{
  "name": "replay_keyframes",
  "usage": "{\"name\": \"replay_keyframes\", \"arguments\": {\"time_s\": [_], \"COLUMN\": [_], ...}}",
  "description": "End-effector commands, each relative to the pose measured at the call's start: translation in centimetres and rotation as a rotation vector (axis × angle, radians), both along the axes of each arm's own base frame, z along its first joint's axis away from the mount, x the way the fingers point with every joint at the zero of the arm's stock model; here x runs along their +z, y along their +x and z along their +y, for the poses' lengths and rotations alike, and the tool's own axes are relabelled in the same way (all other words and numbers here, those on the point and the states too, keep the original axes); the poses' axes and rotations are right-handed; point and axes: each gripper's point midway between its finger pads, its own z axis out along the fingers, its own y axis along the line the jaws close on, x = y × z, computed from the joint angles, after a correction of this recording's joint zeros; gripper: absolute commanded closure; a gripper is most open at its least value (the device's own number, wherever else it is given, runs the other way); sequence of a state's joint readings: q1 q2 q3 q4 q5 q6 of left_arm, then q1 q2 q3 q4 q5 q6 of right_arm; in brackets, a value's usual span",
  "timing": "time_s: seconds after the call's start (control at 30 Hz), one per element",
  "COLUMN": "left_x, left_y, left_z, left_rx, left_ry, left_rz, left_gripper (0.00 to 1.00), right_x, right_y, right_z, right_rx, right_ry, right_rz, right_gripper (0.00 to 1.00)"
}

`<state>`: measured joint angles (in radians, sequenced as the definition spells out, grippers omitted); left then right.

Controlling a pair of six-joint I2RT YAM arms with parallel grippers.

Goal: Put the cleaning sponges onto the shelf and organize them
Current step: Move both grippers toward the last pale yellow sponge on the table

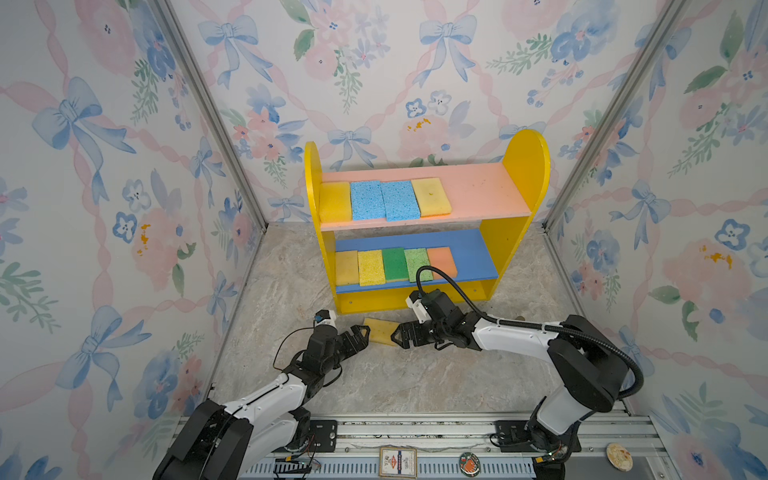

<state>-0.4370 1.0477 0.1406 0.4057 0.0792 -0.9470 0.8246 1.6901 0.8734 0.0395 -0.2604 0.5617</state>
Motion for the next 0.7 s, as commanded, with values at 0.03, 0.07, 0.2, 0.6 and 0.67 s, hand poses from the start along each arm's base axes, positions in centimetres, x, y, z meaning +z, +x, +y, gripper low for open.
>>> {"name": "replay_keyframes", "arguments": {"time_s": [0.03,0.07,0.2,0.6,0.67], "left_x": [1.1,0.9,0.2,-0.1,-0.1], "left_y": [0.9,0.9,0.7,1.2,1.2], "left_z": [-0.5,-0.5,-0.9,-2.3,-3.0], "left_rx": [-0.015,-0.017,-0.038,-0.089,-0.118], "left_ry": [-0.018,-0.018,-0.027,-0.060,-0.076], "left_rz": [-0.046,-0.041,-0.020,-0.009,-0.006], "left_gripper": [0.03,0.03,0.05,0.07,0.08], "right_x": [-1.2,-1.8,-3.1,-2.2,-1.5], "right_y": [2.1,2.2,2.4,-1.7,-3.1], "right_z": [1.0,1.2,2.0,4.1,4.5], "right_rx": [-0.032,-0.033,-0.030,0.113,0.153], "right_ry": [0.006,0.001,-0.003,0.040,0.064], "right_rz": [-0.036,-0.030,-0.026,-0.036,-0.040], "right_gripper": [0.03,0.02,0.01,0.00,0.00]}}
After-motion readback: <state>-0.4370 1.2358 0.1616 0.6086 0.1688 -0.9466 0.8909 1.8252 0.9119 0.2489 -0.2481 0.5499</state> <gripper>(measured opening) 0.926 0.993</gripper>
